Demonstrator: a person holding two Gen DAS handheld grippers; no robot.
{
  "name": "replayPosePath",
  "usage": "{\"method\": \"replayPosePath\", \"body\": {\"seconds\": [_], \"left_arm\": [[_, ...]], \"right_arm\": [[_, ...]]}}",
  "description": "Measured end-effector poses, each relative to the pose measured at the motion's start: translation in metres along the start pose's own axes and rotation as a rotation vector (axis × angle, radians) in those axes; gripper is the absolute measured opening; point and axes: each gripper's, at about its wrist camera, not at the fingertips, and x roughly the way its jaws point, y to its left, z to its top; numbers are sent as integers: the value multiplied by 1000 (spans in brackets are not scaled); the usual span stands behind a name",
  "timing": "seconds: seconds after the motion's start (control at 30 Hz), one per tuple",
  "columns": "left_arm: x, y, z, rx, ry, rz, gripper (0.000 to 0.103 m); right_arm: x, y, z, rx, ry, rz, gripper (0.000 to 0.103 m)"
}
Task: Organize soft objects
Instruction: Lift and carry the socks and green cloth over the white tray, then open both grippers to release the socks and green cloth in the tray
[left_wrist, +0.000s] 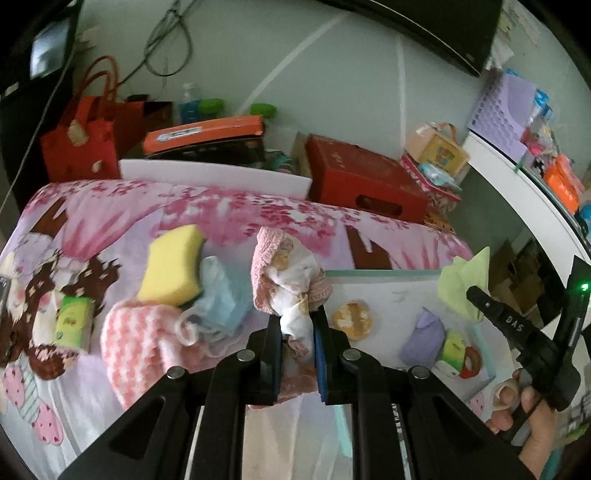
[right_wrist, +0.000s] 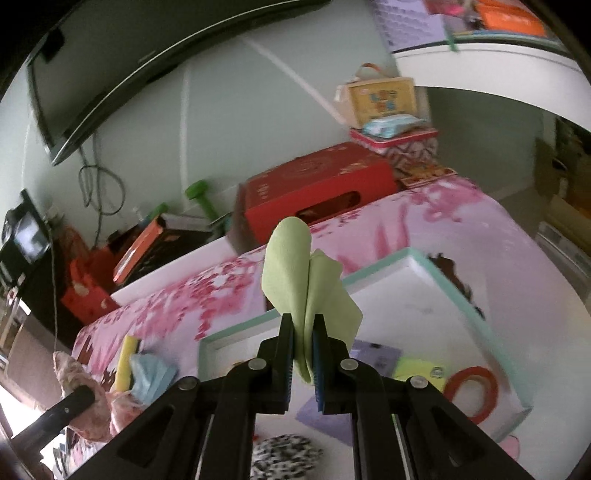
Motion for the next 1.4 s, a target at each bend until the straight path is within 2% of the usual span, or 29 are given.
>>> {"method": "replayPosePath", "body": {"seconds": [0.1, 0.33, 0.63, 0.93, 0.97, 1.03, 1.07, 1.1, 1.27, 1.4], "left_arm": [[9, -17, 4, 41, 4, -22, 15], [39, -45, 2, 101, 34, -75, 15], [77, -71, -13, 142, 64, -123, 15], [92, -86, -23, 182, 105, -171, 15], [92, -87, -23, 184, 111, -176, 18], [93, -86, -23, 183, 126, -183, 36], [93, -85, -23, 177, 127, -183, 51], [92, -84, -23, 167, 122, -184, 57], [89, -75, -18, 139, 120, -170, 63], [87, -68, -14, 123, 116, -136, 71]], "right_arm": [[-1, -7, 2, -8, -15, -70, 10], [-1, -30, 5, 30, -23, -141, 10], [4, -45, 2, 57, -1, -167, 10], [14, -49, -3, 61, 39, -174, 10], [14, -49, -3, 60, 44, -173, 10], [16, -48, -3, 58, 51, -167, 13], [17, -48, -3, 57, 56, -167, 13], [18, -48, -4, 56, 58, -167, 13], [24, -50, -6, 62, 96, -170, 19], [26, -53, -8, 79, 113, -166, 55]]}}
